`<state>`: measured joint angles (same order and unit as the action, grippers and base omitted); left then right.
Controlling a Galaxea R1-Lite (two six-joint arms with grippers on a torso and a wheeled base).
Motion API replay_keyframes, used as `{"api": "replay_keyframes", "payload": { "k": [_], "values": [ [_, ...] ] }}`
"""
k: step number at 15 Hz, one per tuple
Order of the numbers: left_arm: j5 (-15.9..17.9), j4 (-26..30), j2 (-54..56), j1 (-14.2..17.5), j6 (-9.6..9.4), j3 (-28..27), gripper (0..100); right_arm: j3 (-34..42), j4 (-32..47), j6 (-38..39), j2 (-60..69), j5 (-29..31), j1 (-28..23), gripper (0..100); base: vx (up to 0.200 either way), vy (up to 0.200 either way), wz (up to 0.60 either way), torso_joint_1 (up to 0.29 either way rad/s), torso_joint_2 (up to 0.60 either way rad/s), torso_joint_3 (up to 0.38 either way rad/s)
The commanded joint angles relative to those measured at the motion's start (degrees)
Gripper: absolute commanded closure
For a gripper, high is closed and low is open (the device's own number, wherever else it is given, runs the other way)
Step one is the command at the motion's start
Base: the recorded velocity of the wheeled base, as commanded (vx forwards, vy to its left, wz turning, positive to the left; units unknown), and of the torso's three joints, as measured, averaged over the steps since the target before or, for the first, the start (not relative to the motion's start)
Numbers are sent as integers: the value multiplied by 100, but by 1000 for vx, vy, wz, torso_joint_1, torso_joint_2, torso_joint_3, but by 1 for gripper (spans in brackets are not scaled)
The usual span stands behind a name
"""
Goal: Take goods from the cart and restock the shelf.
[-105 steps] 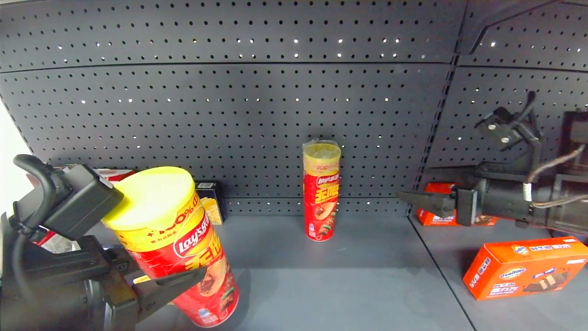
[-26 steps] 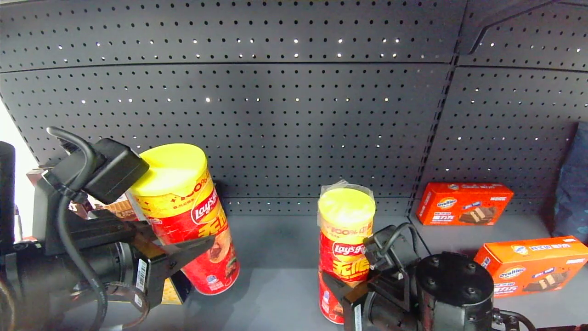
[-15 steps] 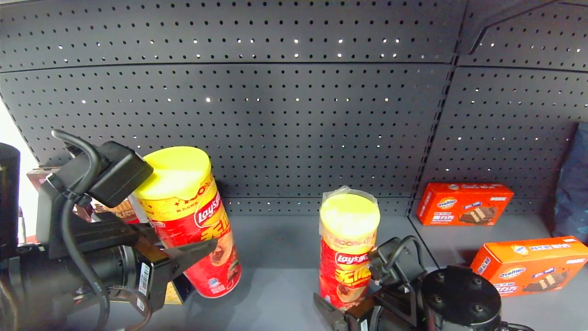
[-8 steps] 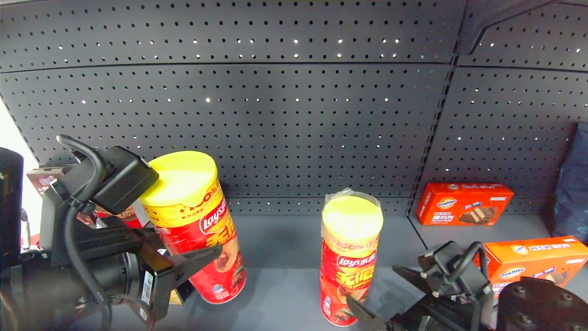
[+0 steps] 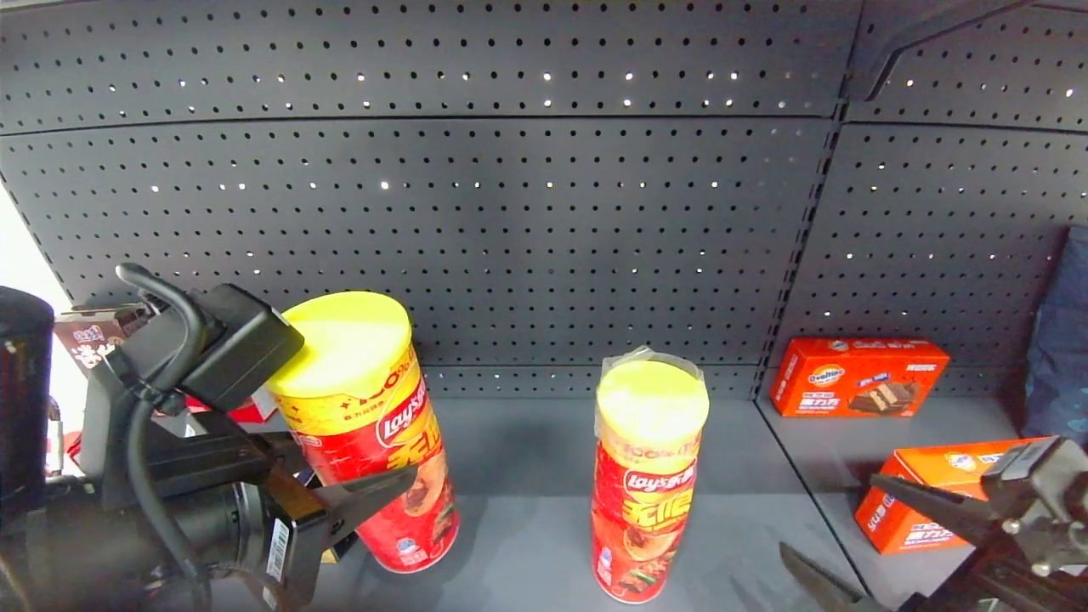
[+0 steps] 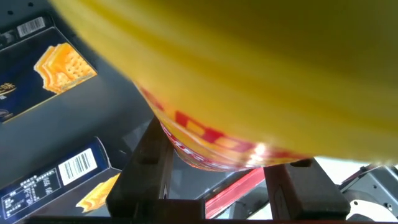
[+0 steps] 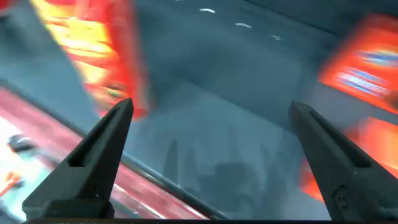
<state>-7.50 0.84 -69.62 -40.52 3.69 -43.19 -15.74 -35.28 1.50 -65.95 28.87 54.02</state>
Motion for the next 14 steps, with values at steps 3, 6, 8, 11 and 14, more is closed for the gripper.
{"api": "replay_keyframes", "payload": {
  "k": [3, 6, 8, 11, 14],
  "values": [
    [29, 13, 27, -35, 17, 83, 100, -659, 689, 17, 513, 5, -1438, 0, 0, 0, 0, 0, 0, 0],
    [47, -5, 19, -87, -27, 267, 100, -984, 654, 272, -260, -637, -1930, 0, 0, 0, 0, 0, 0, 0],
    [47, -154, 27, -158, -35, 399, 100, -1045, 408, 290, -568, -997, -1930, 0, 0, 0, 0, 0, 0, 0],
    [47, -225, 159, -114, -35, 513, 100, -1028, -40, 254, -1262, -1243, -1666, 0, 0, 0, 0, 0, 0, 0],
    [47, -207, 318, -79, -27, 601, 100, -957, -49, 246, -1412, -1261, -1394, 0, 0, 0, 0, 0, 0, 0]
  ]
}}
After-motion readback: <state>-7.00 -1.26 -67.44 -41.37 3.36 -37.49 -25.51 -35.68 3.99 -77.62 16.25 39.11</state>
